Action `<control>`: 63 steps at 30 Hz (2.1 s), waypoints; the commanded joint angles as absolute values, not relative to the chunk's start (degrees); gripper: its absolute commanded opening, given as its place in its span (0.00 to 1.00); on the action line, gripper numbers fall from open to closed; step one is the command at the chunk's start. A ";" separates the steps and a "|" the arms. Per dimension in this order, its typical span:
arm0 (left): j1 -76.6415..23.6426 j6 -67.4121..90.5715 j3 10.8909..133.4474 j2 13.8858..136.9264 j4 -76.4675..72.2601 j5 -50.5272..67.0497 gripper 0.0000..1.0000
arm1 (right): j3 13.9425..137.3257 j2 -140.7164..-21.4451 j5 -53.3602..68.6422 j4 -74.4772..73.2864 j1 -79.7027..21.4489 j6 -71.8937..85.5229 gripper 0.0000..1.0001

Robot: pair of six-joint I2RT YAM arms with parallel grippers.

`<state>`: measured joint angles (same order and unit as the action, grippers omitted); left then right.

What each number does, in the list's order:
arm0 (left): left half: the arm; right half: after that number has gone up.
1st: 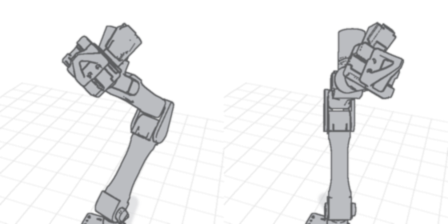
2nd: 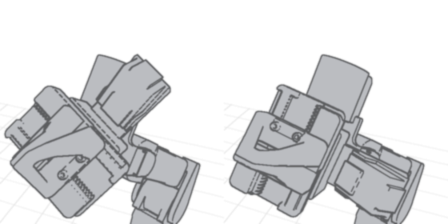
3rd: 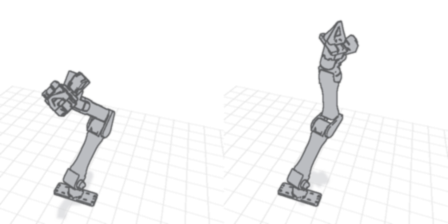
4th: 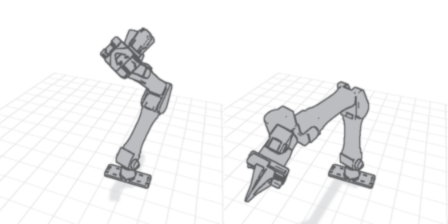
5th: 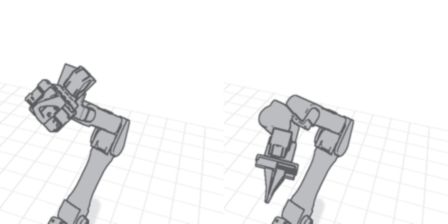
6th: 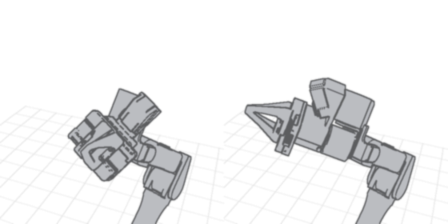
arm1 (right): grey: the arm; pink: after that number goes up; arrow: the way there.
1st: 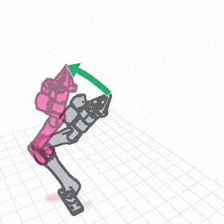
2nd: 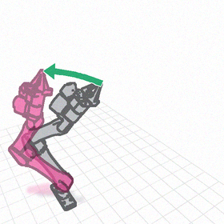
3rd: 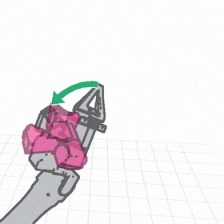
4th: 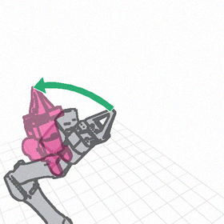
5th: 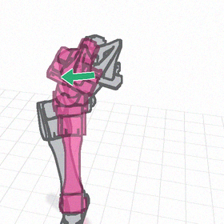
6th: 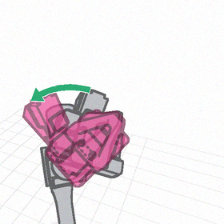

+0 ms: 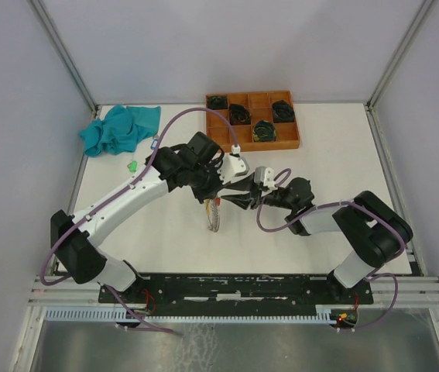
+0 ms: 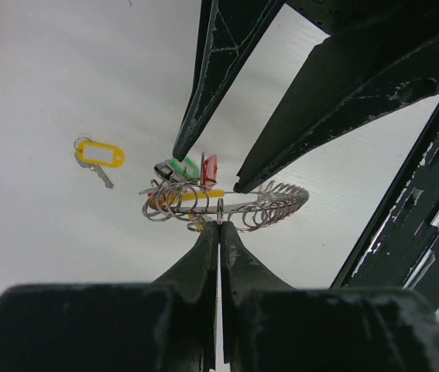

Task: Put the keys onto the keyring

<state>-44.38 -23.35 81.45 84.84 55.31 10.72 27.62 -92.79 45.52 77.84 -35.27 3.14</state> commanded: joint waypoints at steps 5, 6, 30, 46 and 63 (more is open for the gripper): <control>-44.59 -27.21 83.85 84.32 54.46 13.62 0.03 | 31.32 -93.76 49.59 82.69 -36.62 6.63 0.41; -44.58 -27.24 83.77 84.22 54.28 13.62 0.03 | 31.56 -93.97 49.87 82.68 -36.79 6.92 0.41; -44.69 -28.25 80.86 80.88 50.95 18.08 0.09 | 33.40 -96.67 51.12 82.62 -37.45 8.03 0.01; -42.10 -5.88 46.20 53.25 1.97 6.44 0.43 | 29.57 -91.12 47.02 82.62 -35.57 6.17 0.01; -42.01 -2.52 12.85 53.85 -54.83 2.09 0.50 | 28.20 -82.11 49.90 70.59 -32.58 2.99 0.01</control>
<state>-42.17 -1.30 11.68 51.29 -36.62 -0.89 27.73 -86.06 48.12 74.32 -32.80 5.56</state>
